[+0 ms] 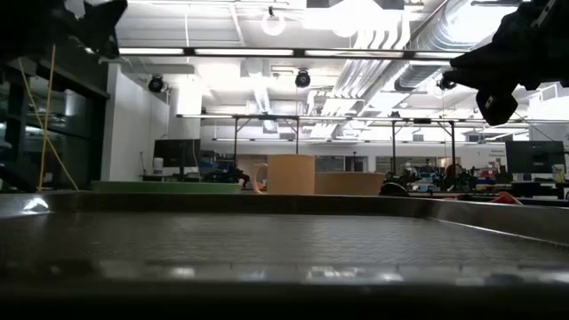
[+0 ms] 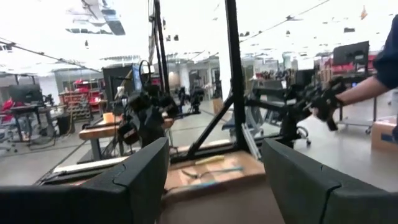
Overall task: Set up tray
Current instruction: Put the orange cup on the brown tray
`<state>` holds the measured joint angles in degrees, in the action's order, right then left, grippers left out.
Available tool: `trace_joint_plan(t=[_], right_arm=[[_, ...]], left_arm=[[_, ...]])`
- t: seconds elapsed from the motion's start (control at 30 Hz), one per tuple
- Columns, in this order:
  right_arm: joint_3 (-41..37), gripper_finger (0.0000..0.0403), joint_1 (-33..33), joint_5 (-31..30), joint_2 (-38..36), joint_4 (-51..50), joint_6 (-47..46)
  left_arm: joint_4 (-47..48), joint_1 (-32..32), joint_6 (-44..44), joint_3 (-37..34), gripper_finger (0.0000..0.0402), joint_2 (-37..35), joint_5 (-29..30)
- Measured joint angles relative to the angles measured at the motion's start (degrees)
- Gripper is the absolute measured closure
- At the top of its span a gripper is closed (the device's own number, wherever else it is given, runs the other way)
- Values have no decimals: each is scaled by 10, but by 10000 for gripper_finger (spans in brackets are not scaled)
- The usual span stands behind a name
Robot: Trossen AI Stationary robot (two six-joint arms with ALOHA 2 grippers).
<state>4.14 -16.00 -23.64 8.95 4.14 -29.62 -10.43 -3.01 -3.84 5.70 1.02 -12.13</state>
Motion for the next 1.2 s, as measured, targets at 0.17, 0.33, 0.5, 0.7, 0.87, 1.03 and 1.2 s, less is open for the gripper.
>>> trace_joint_plan(t=[0.17,0.33,0.5,0.7,0.87,1.03,1.2], right_arm=[[0,336,0,-2,0,0,-2],[1,336,0,-13,0,0,-2],[1,336,0,-20,0,0,-2],[1,336,0,-20,0,0,-2],[1,336,0,-20,0,0,-1],[1,336,0,-19,0,0,-1],[1,336,0,-19,0,0,0]], left_arm=[[0,0,-12,45,114,43,-19],[26,0,-23,114,114,145,-21],[53,0,-61,215,114,284,-21],[152,0,-103,371,114,433,-18],[247,0,-125,494,114,528,7],[314,0,-126,593,114,600,24],[362,0,-128,668,114,652,28]])
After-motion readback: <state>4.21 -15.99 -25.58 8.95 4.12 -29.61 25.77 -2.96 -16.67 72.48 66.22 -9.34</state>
